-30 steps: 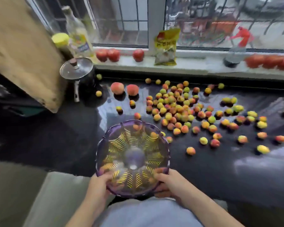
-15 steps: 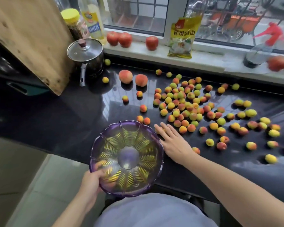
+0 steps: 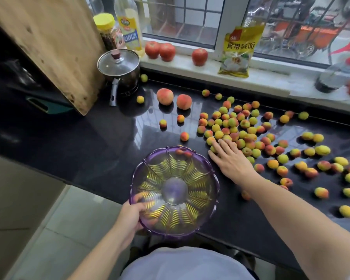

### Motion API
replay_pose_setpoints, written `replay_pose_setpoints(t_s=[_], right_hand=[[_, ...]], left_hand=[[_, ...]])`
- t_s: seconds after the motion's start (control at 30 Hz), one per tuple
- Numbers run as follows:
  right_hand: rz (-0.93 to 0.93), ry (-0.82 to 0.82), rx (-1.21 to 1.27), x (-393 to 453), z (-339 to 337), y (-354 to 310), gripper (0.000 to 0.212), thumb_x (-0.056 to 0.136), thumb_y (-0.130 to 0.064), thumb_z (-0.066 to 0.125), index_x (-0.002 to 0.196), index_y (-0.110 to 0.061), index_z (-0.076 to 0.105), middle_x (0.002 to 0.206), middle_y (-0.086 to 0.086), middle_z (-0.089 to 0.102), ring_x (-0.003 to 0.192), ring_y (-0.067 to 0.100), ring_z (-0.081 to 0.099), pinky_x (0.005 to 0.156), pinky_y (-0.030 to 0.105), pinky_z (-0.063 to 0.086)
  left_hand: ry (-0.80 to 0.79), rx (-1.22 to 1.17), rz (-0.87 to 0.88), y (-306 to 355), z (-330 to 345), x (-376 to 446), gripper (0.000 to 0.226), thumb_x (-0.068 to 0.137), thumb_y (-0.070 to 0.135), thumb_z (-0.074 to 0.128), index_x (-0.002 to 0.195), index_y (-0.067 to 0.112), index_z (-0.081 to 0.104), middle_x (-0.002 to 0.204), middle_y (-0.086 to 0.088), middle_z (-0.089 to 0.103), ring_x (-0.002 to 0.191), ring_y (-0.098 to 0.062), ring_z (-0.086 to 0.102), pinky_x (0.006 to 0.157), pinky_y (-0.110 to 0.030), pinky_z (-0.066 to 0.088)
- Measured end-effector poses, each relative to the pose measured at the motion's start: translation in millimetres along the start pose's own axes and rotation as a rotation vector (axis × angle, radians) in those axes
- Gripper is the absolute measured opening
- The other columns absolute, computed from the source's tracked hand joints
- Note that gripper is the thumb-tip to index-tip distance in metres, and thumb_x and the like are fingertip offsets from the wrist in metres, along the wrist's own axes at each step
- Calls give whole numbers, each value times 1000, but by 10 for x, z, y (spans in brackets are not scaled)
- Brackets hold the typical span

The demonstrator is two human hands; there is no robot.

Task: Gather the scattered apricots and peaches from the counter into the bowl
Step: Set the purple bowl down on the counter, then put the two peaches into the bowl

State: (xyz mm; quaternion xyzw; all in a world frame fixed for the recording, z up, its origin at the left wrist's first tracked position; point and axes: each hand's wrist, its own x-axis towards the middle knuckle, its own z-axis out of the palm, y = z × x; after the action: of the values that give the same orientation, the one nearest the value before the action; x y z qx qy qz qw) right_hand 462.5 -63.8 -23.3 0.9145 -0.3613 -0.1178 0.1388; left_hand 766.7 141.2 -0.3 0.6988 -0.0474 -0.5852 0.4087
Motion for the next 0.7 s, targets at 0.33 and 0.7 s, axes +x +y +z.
replay_pose_setpoints(t_s=[0.33,0.7], right_hand=[[467,187,640,-183,-559,290,40,103,-23,50,142,-13,53,141,12,52,130,32,41,112,48,37],[544,121,863,128,-914,-181,43,100,-18,54,143,-17,50,140,1,49,132,21,41,109,34,35]], left_hand=[[-106,85,-31,29,300,55,26,104,1,56,123,14,67,109,-15,79,96,-35,79,83,-53,65],[405,1064,675,731,-385,1041,45,108,38,49,144,16,62,151,-18,53,142,-39,41,119,-53,30]])
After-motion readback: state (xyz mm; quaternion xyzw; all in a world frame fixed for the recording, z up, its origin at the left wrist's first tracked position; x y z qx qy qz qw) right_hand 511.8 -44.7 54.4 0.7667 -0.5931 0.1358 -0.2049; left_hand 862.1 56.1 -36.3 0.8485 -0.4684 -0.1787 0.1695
